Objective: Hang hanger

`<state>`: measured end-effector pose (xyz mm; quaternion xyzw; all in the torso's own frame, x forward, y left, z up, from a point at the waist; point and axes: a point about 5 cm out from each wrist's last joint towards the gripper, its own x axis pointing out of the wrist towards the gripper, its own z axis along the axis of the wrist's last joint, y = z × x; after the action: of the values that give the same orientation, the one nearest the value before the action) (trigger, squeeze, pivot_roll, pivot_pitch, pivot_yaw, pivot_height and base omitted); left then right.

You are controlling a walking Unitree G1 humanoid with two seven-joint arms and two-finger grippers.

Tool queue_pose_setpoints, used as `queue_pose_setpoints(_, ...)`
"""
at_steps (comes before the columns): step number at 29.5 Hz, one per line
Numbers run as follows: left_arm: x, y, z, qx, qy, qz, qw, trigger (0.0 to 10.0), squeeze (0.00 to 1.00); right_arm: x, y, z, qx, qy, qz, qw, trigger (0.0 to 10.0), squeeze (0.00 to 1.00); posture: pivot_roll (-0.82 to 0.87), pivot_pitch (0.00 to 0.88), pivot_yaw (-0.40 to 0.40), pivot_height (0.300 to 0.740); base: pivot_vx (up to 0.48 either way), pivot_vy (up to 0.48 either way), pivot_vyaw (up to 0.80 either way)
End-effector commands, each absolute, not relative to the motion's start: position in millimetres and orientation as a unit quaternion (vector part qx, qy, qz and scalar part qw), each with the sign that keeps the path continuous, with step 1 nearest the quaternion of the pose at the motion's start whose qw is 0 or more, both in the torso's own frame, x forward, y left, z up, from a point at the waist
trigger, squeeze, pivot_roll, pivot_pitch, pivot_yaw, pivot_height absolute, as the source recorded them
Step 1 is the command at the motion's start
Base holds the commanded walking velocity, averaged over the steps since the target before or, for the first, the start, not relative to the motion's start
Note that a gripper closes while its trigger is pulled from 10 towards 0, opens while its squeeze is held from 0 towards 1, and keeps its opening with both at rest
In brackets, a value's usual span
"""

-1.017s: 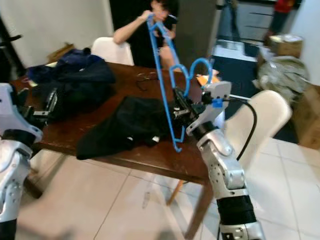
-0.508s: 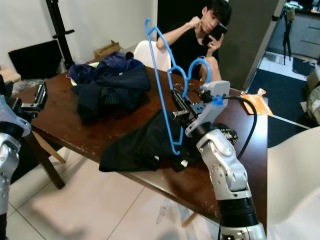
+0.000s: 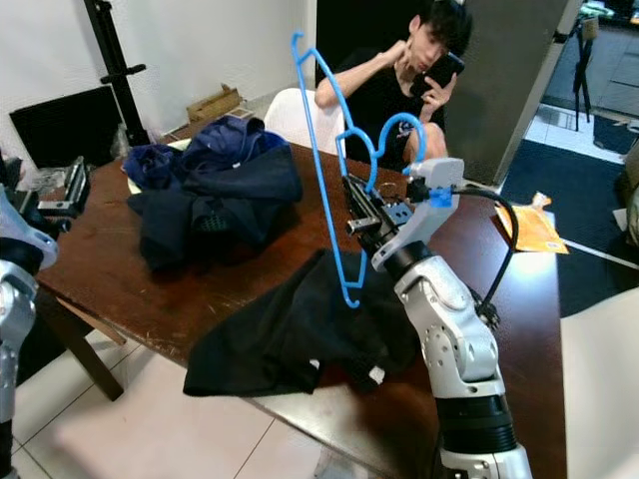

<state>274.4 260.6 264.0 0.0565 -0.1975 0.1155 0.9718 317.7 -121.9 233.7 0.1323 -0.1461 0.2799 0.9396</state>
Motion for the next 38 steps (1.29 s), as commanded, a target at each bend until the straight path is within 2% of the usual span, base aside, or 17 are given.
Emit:
queue_pose_setpoints(1,273.3,263.3,261.5,0.052,-0.191,0.122,0.973,10.0,0.00,315.4,-123.2,236.0,0.120,-0.148,0.282,0.940,10.0,0.00,0.13,0.000,-0.045,0.740,0.405,0.000,0.80)
queue_pose_setpoints(10,275.2,261.9,263.4,0.046,-0.190,0.117,0.974,10.0,0.00,315.4,-122.2,235.6,0.135,-0.143,0.281,0.940,10.0,0.00,0.13,0.000,-0.043,0.740,0.410,0.000,0.76)
queue_pose_setpoints(14,277.5,258.6,264.7,0.022,-0.189,0.097,0.977,10.0,0.00,318.0,-125.7,235.9,0.143,-0.137,0.267,0.943,10.0,0.00,0.13,0.000,-0.042,0.740,0.384,0.000,0.00)
queue_pose_setpoints(18,279.5,255.2,261.0,-0.002,-0.175,0.075,0.982,10.0,0.00,320.7,-130.7,234.1,0.137,-0.126,0.255,0.949,10.0,0.00,0.13,0.000,-0.041,0.740,0.000,0.000,-0.80)
queue_pose_setpoints(30,280.7,257.7,255.7,-0.015,-0.158,0.087,0.984,10.0,0.00,320.9,-134.6,233.6,0.138,-0.116,0.250,0.951,10.0,0.00,0.13,0.000,-0.040,0.740,0.000,0.000,-0.80)
queue_pose_setpoints(35,279.5,267.1,256.8,-0.016,-0.157,0.113,0.981,10.0,0.00,320.7,-134.7,233.3,0.135,-0.112,0.250,0.952,10.0,0.00,0.12,0.000,-0.041,0.740,0.000,0.000,-0.80)
queue_pose_setpoints(37,275.0,283.7,258.1,-0.013,-0.156,0.167,0.974,10.0,0.00,320.6,-135.7,232.8,0.128,-0.109,0.250,0.954,10.0,0.00,0.12,0.000,-0.039,0.740,0.000,0.000,-0.80)
queue_pose_setpoints(38,275.0,283.7,258.1,-0.013,-0.156,0.167,0.974,10.0,0.00,320.6,-135.7,232.8,0.128,-0.109,0.250,0.954,10.0,0.00,0.12,0.000,-0.039,0.740,0.000,0.000,-0.80)
